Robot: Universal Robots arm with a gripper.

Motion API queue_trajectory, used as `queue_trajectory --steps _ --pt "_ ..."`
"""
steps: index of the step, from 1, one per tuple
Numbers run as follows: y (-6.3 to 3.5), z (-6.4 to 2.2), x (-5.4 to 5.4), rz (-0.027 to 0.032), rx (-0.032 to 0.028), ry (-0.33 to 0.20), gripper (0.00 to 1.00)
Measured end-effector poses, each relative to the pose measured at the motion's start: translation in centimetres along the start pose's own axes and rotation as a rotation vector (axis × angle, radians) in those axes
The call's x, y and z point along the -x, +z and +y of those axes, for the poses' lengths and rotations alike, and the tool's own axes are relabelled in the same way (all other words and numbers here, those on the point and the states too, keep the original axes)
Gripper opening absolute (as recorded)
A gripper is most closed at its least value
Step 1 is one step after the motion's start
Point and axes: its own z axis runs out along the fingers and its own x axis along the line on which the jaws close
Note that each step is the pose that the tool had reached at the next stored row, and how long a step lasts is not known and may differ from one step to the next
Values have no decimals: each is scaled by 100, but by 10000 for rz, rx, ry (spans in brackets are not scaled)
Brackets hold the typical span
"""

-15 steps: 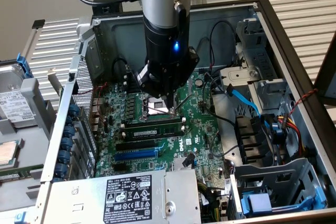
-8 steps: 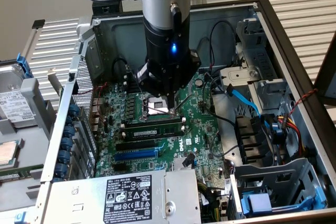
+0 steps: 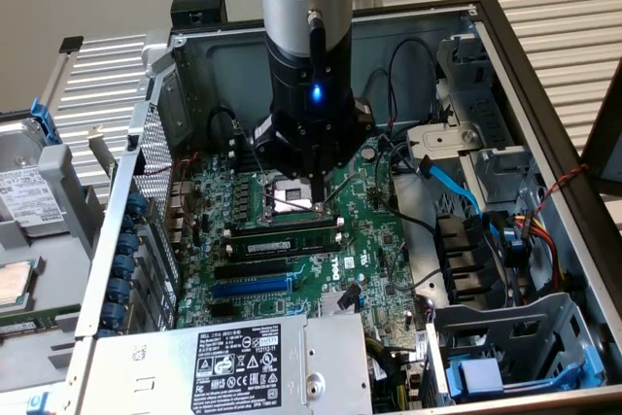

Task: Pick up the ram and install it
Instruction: 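Press down the ram until it locks into place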

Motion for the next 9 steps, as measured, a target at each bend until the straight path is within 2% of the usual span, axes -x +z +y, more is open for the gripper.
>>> queue_trajectory --steps 3,9 --pt "3 0 1 -43 -4 364 11" --pt "2 0 0 -53 -6 452 11"
